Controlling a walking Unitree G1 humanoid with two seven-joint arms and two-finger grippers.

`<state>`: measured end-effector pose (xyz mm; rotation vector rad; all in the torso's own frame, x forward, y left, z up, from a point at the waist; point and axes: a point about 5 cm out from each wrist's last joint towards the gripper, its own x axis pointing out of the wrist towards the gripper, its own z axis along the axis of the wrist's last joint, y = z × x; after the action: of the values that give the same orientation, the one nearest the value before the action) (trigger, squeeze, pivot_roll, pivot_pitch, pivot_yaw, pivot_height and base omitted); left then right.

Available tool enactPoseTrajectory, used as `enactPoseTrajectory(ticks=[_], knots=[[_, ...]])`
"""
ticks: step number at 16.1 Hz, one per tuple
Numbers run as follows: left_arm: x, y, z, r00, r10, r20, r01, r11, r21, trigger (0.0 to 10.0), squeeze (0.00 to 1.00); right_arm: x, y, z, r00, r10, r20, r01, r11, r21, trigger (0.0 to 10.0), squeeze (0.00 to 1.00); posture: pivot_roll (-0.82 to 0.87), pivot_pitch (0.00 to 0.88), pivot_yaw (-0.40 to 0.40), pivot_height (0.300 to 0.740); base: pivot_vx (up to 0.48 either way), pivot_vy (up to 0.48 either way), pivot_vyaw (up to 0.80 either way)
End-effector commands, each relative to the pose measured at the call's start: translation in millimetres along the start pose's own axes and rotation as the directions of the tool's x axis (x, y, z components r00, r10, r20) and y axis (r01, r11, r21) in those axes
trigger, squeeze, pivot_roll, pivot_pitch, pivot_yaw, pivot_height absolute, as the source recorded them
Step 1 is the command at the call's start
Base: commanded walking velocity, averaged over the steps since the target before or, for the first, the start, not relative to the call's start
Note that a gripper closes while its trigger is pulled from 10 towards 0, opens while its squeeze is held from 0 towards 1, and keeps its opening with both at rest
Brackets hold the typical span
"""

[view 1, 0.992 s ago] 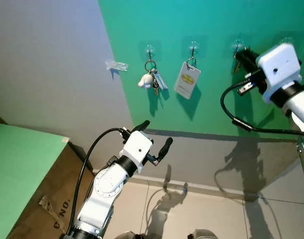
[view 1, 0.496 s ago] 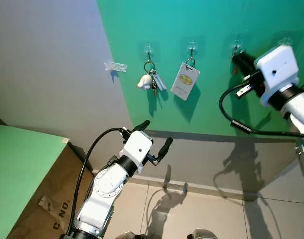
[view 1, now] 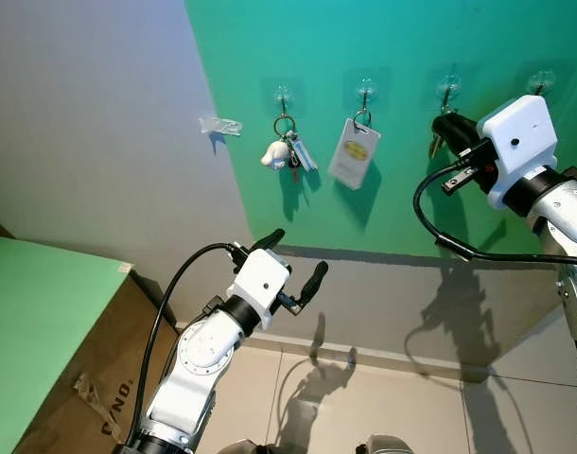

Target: Hang keys on a hook

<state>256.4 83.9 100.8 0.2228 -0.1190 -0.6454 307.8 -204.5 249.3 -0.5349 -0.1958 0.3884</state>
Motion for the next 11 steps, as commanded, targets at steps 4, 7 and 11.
enactPoseTrajectory(ticks=[4, 7, 11], knots=[[0.1, 1.5, -1.9, 1.0, -0.011, -0.01, 0.011, 1.0, 0.018, 10.0, 0.0, 0.7, -5.2, 13.4, 0.999, -0.015, 0.047, 0.017, 0.999, -0.05, 10.0, 0.0, -0.26, 0.056, 0.119, 0.74, 0.0, 0.0, 0.0], [-0.1, 0.9, -2.0, 1.0, -0.015, -0.01, 0.015, 1.0, 0.021, 10.0, 0.0, 0.3, -7.4, 15.3, 0.998, -0.026, 0.055, 0.029, 0.998, -0.056, 10.0, 0.0, -0.26, 0.055, 0.122, 0.74, 0.0, 0.0, 0.0], [0.4, 1.1, -2.1, 1.0, -0.016, -0.01, 0.016, 1.0, 0.024, 10.0, 0.0, 3.4, -5.4, 21.4, 0.997, -0.018, 0.081, 0.023, 0.998, -0.056, 10.0, 0.0, -0.26, 0.053, 0.12, 0.74, 0.0, 0.0, 0.0]])
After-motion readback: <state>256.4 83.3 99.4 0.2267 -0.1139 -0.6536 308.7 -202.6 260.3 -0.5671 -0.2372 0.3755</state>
